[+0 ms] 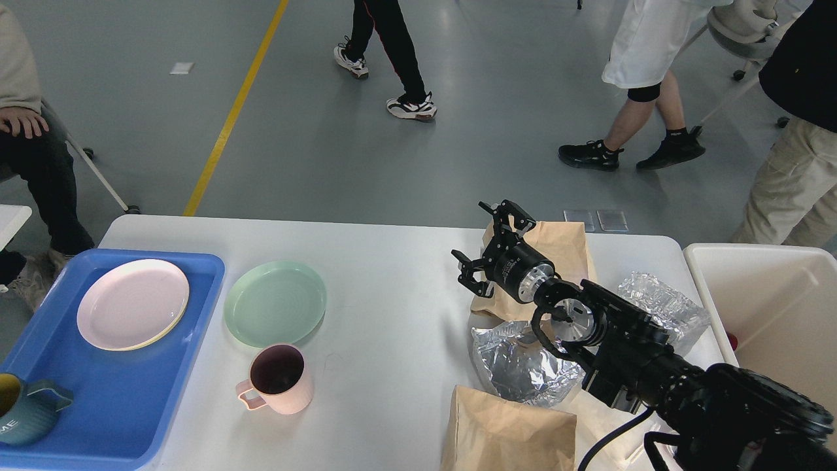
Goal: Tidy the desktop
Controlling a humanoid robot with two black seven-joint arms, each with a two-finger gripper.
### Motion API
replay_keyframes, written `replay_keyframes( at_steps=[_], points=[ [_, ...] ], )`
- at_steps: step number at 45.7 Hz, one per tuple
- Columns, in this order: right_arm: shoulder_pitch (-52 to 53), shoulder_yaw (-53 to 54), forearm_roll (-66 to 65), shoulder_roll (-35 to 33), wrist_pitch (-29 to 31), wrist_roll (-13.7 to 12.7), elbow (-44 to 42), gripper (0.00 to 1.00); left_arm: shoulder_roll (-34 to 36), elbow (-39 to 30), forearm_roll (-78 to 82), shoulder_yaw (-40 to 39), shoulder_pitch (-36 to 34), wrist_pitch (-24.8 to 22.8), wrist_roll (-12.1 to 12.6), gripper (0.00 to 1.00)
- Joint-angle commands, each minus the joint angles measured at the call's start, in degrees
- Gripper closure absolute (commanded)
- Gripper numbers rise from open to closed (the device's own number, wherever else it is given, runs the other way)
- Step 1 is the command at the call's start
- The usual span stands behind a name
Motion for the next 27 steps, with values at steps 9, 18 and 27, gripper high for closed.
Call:
replay_keyframes(
  at_steps=[9, 18, 27],
  points=[
    [-0.1, 0.1, 0.0, 0.0, 0.0, 0.0, 0.0, 0.0, 3.4, -0.1, 0.3, 31.2, -14.6, -12.2, -0.4, 0.04],
    [-0.1, 0.0, 0.0, 0.0, 0.0, 0.0, 0.0, 0.0, 4.1, -0.1, 3.5, 45.9, -19.2, -12.5, 0.1, 0.04],
    [-0.1, 0.1, 0.0, 0.0, 0.0, 0.0, 0.0, 0.0, 3.2, -0.6, 9.4, 61.4, -20.9, -14.0, -0.4, 0.04]
  ],
)
